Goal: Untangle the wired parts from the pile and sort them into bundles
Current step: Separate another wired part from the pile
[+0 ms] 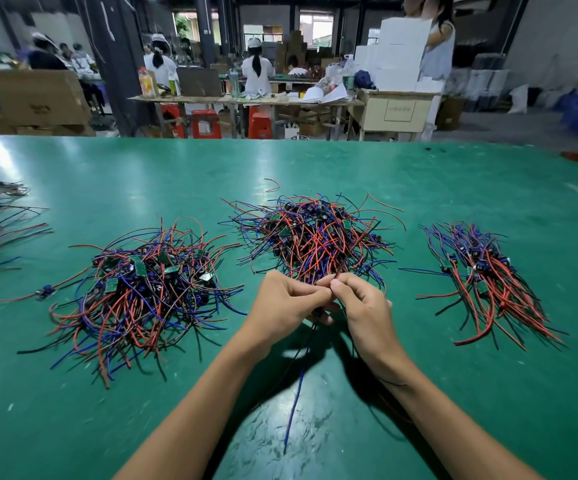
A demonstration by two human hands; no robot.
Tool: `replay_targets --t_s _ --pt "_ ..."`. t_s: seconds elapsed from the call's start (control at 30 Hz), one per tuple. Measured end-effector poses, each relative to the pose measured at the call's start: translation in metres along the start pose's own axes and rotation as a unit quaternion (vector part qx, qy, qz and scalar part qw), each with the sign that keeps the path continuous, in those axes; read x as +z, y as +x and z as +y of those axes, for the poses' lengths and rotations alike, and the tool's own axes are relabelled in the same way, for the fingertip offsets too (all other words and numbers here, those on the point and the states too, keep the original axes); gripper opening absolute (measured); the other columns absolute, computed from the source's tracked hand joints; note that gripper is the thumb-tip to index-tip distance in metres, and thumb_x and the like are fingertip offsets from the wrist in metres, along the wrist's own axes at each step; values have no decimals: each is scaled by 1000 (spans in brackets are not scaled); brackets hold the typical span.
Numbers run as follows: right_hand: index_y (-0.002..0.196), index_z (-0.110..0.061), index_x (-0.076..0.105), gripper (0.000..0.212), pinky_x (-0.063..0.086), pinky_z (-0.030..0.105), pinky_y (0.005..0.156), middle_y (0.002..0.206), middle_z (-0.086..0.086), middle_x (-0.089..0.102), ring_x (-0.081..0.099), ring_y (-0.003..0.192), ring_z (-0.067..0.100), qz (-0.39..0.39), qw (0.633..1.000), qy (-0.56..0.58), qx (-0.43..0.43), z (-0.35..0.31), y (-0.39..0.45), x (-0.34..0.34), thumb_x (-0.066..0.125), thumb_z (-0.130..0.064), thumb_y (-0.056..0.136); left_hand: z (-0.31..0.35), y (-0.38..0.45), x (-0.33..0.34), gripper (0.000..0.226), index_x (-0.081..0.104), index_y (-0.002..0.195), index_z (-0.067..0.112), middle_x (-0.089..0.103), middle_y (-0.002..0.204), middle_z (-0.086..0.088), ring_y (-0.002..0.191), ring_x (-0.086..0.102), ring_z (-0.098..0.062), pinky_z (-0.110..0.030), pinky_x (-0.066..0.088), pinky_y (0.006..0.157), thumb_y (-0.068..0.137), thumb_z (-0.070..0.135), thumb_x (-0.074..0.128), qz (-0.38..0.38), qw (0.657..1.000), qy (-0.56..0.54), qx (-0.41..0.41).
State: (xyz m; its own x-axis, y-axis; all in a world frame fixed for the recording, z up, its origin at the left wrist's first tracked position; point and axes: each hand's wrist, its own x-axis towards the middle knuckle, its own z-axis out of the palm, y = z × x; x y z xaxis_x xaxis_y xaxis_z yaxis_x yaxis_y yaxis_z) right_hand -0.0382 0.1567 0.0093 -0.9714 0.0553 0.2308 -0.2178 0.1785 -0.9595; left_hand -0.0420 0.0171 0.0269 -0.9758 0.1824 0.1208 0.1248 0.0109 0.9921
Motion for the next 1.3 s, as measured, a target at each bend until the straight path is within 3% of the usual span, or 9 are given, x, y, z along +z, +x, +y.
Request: replay_targets --t_s 0.23,0.37,0.57,0.7,0.83,0.97,1.03,1.13,1.3 --pt "74 -23 74 34 37 51 108 91 -6 77 64 93 19 75 997 18 33 2 15 -10 52 -14 99 2 0 -1 15 80 76 2 76 74 -13 51 66 -16 -24 56 57 88 0 71 -65 997 46 -18" --pt "77 -18 72 34 46 23 75 75 -11 75 59 73 4 142 983 105 59 -3 21 -18 48 -7 99 2 -3 -2 15 80 74 1 76 75 -15 50 65 -15 -24 55 57 88 1 72 -120 992 42 -22" --pt "76 -19 70 29 43 45 82 79 -4 77 57 74 19 186 967 121 122 -2 19 -25 48 -19 95 4 -6 -1 11 77 80 -6 76 76 -13 52 65 -13 -24 56 58 87 1 73 -174 983 45 -32" --pt "59 -20 68 41 43 33 57 75 0 76 55 65 23 182 957 163 154 -6 18 -30 47 -20 93 6 -7 -2 11 78 83 -7 77 79 -13 62 67 -11 -27 58 64 88 2 73 -190 980 50 -17" --pt "85 -18 70 33 38 28 59 72 0 72 58 58 13 154 951 226 147 -7 18 -40 43 -24 102 9 -5 -8 11 83 90 10 79 88 -4 87 71 -9 -21 53 87 88 19 76 -131 989 75 -5" --pt "108 -16 72 33 39 26 57 83 7 74 58 60 13 133 973 149 119 -1 16 -33 44 -33 106 11 -3 -13 14 83 96 20 79 94 -6 74 59 -16 -23 46 66 88 28 75 -35 999 12 -34" --pt "104 -22 70 9 46 26 64 81 -1 74 63 69 13 120 993 -3 -2 2 11 -26 63 -24 98 14 0 -13 15 82 97 15 78 93 -7 68 62 -13 -18 49 60 90 24 72 25 995 -80 -46" --pt "99 -32 67 19 40 13 69 80 -13 69 63 78 10 24 970 -182 -162 8 0 -16 79 -25 86 17 2 -15 15 82 91 14 74 85 1 67 68 -11 -17 53 61 89 25 71 98 974 -186 -85" --pt "103 -36 66 24 42 14 68 85 -13 69 63 80 9 -22 978 -115 -173 3 -5 -7 74 -50 85 13 2 -15 12 79 86 10 73 82 -4 74 70 -19 -20 58 67 88 21 74 114 962 -229 -98"
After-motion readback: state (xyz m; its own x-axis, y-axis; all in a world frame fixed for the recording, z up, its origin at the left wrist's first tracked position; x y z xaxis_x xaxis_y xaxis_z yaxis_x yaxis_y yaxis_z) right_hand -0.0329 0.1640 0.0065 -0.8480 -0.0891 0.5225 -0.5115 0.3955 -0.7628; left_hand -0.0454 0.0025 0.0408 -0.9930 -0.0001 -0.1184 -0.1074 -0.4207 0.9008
